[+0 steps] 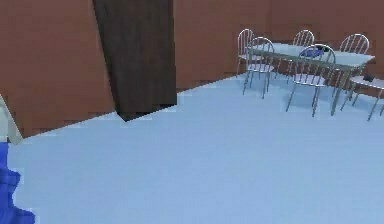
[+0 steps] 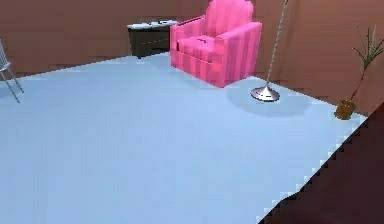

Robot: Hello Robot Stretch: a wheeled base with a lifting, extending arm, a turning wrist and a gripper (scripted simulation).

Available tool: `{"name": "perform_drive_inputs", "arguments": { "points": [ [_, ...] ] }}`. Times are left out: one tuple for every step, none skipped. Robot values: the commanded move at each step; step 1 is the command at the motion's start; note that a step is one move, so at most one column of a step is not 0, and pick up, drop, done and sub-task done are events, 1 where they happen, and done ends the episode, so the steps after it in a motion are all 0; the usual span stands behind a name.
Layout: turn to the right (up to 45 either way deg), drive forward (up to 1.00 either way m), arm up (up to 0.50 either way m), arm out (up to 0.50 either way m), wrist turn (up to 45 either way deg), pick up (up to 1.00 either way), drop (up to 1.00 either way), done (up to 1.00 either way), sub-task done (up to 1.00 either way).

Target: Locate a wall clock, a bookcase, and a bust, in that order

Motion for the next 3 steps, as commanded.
{"name": "perform_drive_inputs", "arguments": {
  "points": [
    [-21.0,0.0,0.0,0.0,0.0,0.0,0.0,0.0,0.0],
    [0.0,1.0,0.0,0.0,0.0,0.0,0.0,0.0,0.0],
    [-18.0,0.0,0.0,0.0,0.0,0.0,0.0,0.0,0.0]
  ]
}}
